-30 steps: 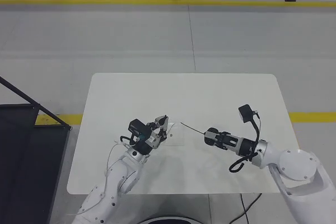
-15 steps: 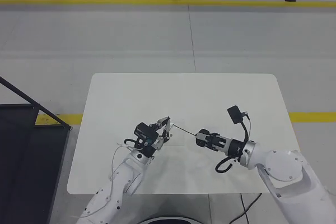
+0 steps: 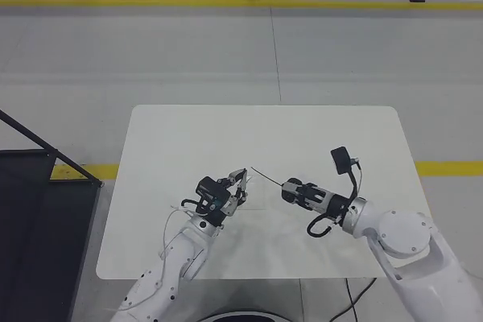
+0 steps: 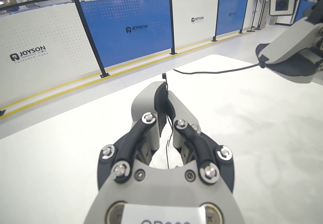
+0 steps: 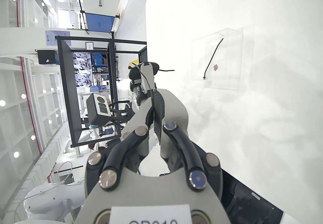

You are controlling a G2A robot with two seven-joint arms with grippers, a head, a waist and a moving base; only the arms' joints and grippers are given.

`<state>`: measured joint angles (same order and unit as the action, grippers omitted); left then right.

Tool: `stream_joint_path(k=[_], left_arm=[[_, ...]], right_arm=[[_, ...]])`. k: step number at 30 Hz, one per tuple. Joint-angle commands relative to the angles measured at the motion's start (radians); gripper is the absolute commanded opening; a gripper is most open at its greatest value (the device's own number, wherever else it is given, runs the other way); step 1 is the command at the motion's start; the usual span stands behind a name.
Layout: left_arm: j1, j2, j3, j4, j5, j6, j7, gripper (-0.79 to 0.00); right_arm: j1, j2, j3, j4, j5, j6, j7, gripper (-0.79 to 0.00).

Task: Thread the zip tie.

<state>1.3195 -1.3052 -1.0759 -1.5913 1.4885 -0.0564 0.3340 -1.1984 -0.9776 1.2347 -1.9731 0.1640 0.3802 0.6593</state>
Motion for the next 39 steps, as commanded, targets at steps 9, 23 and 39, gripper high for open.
stream_joint_path(k=[9,23,39], left_arm=[[0.000,0.000,0.000,0.000,0.000,0.000,0.000,-0.785],[0.000,0.000,0.000,0.000,0.000,0.000,0.000,-0.785],[0.000,0.000,0.000,0.000,0.000,0.000,0.000,-0.785]], right_arm=[[-0.004,-0.003,-0.012,-0.014,-0.018,-0.005,0.004,-0.785],[0.004,-0.009,-0.022,-0.013,-0.022,0.000,0.011,-0.785],[0.009,-0.015,-0.016,-0.005,-0.006,0.014,0.011,-0.785]])
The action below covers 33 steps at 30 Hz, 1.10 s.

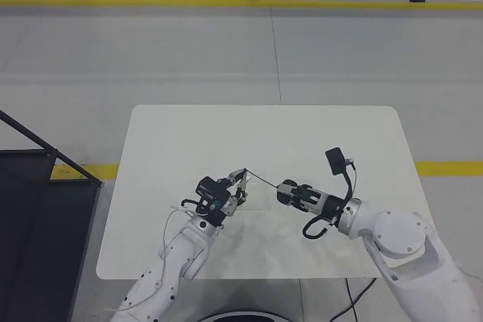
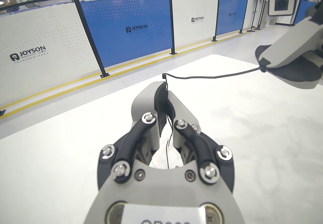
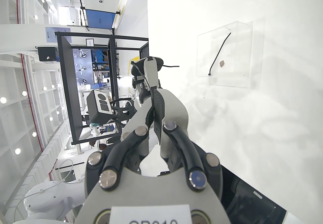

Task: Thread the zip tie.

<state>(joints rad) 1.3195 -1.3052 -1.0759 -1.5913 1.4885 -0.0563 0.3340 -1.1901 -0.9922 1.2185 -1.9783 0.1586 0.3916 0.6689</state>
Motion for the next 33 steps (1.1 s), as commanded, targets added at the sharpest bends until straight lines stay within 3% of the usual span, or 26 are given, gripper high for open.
stream_joint_path(k=[1,33], left_arm=[[0.000,0.000,0.000,0.000,0.000,0.000,0.000,-0.785],[0.000,0.000,0.000,0.000,0.000,0.000,0.000,-0.785]], right_arm=[[0.002,0.000,0.000,0.000,-0.001,0.003,0.002,-0.785],[0.011,-0.010,-0.002,0.006,0.005,0.007,0.009,-0.785]])
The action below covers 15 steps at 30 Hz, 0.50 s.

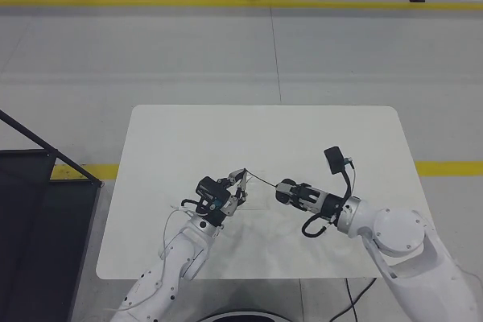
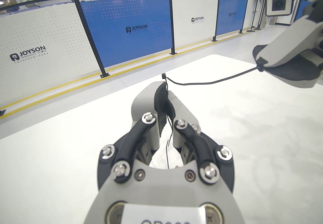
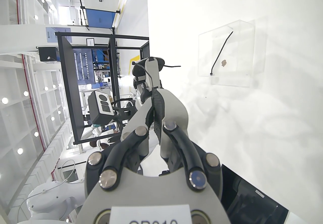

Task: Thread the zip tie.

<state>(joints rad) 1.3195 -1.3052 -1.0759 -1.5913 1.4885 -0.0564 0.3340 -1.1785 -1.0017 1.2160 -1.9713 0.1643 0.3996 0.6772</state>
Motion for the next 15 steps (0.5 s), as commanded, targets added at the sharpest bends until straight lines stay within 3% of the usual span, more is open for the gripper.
stream_joint_path(k=[1,15], left_arm=[[0.000,0.000,0.000,0.000,0.000,0.000,0.000,-0.785],[0.000,0.000,0.000,0.000,0.000,0.000,0.000,-0.785]], right_arm=[[-0.002,0.000,0.001,-0.002,0.000,-0.002,0.001,-0.785],[-0.014,-0.002,0.010,-0.008,0.002,-0.011,0.007,-0.785]])
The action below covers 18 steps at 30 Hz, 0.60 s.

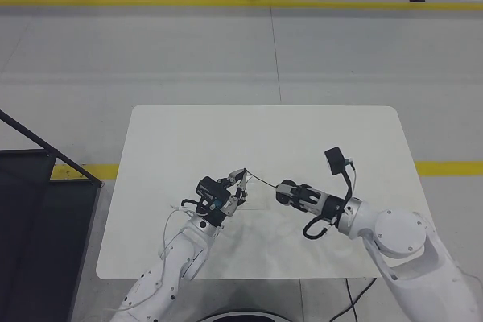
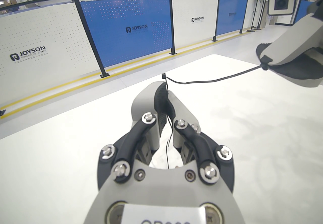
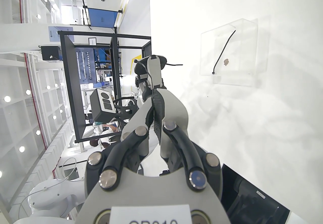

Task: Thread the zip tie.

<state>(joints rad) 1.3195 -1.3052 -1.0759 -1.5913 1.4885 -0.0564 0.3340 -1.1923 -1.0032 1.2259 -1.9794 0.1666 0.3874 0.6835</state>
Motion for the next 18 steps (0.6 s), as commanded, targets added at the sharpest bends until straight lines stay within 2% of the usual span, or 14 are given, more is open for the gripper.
stream_joint_path(k=[1,18], left_arm=[[0.000,0.000,0.000,0.000,0.000,0.000,0.000,-0.785],[0.000,0.000,0.000,0.000,0.000,0.000,0.000,-0.785]], right_arm=[[0.000,0.000,-0.001,-0.001,0.000,0.001,0.001,-0.785],[-0.002,-0.005,0.003,0.001,0.027,-0.012,0.002,-0.785]])
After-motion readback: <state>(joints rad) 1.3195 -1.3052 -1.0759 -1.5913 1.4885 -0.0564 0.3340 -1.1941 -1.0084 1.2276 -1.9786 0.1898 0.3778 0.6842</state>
